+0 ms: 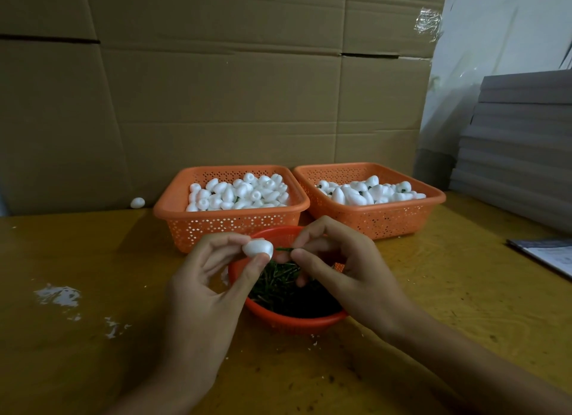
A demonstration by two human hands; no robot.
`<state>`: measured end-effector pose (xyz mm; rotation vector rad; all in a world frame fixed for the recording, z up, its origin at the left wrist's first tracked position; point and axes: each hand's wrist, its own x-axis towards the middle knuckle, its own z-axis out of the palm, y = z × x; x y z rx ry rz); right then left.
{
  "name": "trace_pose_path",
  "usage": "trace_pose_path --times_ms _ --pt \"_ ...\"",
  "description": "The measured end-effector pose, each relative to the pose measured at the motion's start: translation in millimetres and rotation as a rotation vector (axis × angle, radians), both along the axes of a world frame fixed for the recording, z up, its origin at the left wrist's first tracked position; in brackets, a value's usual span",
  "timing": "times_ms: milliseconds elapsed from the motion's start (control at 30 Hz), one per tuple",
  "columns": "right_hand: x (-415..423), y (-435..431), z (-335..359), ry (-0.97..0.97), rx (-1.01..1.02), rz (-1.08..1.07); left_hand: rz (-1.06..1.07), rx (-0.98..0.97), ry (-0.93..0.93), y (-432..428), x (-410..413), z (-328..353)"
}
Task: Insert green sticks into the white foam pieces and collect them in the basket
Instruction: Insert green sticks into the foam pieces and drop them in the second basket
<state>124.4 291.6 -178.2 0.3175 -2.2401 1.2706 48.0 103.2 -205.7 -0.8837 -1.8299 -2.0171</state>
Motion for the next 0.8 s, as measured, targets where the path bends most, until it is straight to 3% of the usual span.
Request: trace_pose_path --times_ms 567,633,733,800 --pt "1 5 8 0.092 0.337 0.077 -0.01 -0.131 0.103 -3 2 -3" --pt "-1 17 13 0.134 0.292 -0.01 -0.059 -0.175 0.125 -1 7 -1" --pt "-6 53 20 0.212 0.088 -0.333 -0.101 -0.277 0.187 -1 13 0" --pt "-8 84 24 0.203 0.131 -0.586 -0.105 -0.356 0.231 -2 16 2"
